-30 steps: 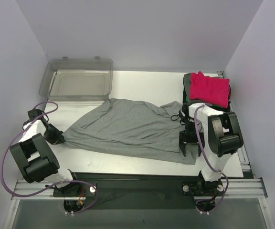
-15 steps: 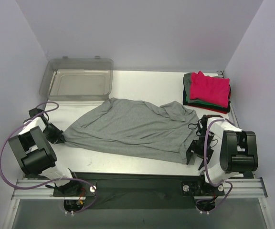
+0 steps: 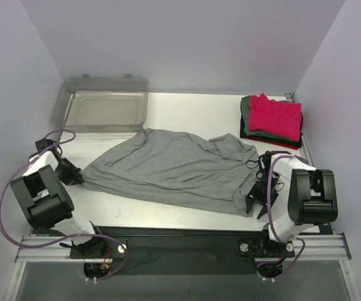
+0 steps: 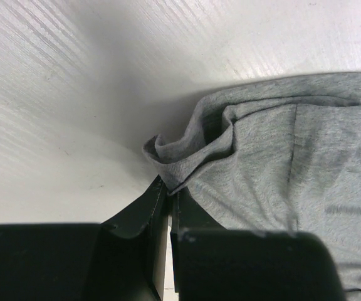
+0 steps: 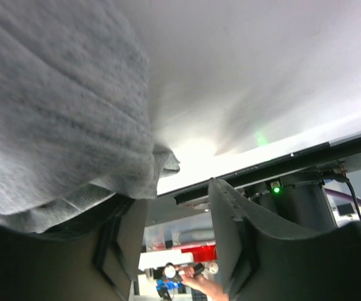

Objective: Fold and stack the t-shirts
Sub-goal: Fold the flattened tshirt in 1/3 of the way

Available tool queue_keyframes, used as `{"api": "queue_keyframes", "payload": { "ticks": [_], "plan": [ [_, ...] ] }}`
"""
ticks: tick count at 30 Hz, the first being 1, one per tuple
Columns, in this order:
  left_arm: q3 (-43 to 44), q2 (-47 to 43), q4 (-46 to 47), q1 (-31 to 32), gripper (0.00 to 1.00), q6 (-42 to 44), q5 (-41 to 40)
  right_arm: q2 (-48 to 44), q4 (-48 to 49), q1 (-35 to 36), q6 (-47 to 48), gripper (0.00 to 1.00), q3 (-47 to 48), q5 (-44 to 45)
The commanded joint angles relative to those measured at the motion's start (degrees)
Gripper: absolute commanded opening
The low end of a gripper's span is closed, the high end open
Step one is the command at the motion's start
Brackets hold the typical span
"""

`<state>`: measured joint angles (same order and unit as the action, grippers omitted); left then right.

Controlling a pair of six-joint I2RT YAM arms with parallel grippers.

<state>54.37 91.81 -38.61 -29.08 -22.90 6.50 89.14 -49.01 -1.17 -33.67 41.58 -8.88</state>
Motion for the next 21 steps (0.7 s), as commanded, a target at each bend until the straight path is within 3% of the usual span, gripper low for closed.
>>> {"api": "queue_keyframes", "payload": {
  "ticks": [1, 14, 18, 21],
  "plan": [
    [1.97, 0.30, 0.99, -0.63, 0.00, 1.10, 0.26, 0.42, -0.57, 0.11, -2.27, 0.42, -0.27, 2.73],
    [2.32, 0.30, -0.15, -0.63, 0.00, 1.71, 0.35, 3.14, 2.69, 6.79, -6.67, 0.17, -0.10, 3.70],
    [2.41, 0.91, -0.15, -0.54, 0.00, 1.80, 0.44, 2.88, 2.87, 7.23, -7.37, 0.00, -0.19, 4.05],
    [2.41, 1.26, 0.03, -0.63, 0.00, 1.89, 0.44, 2.18, 2.61, 7.06, -7.55, 0.00, -0.28, 4.49]
  ]
}}
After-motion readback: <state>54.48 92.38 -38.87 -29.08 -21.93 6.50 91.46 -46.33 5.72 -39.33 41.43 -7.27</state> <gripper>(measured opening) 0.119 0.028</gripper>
